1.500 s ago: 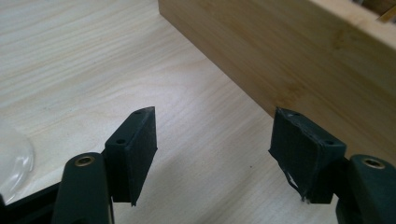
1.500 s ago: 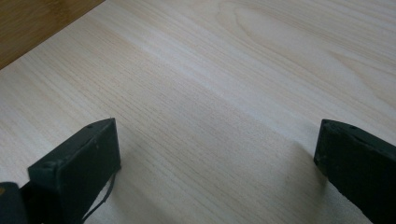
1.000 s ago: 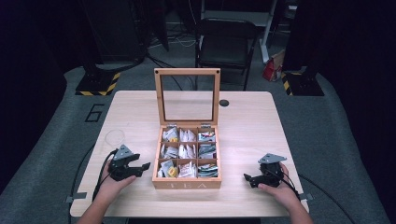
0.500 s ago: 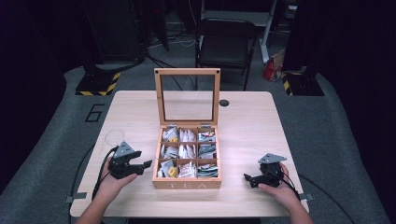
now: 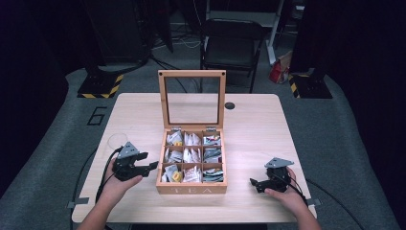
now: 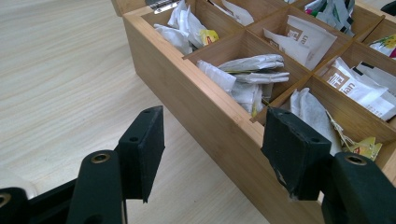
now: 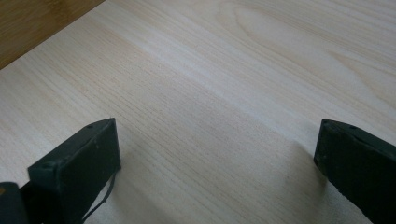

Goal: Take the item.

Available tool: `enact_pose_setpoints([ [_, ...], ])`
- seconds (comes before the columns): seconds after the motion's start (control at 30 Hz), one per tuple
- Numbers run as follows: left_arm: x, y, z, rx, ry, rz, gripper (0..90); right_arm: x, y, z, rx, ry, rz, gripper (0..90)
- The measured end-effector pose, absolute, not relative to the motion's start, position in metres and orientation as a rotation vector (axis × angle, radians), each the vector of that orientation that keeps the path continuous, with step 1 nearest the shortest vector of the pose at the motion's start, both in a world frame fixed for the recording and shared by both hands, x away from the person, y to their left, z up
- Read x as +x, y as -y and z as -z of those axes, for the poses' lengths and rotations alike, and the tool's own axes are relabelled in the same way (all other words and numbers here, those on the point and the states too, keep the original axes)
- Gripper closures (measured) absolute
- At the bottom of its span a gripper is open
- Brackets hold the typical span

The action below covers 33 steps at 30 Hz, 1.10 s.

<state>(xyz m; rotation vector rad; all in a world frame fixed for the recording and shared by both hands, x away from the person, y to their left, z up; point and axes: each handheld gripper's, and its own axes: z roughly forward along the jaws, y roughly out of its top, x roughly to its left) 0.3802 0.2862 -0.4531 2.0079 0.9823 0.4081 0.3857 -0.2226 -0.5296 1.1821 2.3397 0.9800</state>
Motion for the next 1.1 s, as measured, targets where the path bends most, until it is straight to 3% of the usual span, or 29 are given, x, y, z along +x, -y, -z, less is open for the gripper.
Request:
enact_pose_setpoints([
  [1.1, 0.380, -0.254, 0.440, 2.017, -0.906, -0.373, 46.6, 0.386, 0.223, 0.530, 1.181, -2.340, -0.980, 0.0],
])
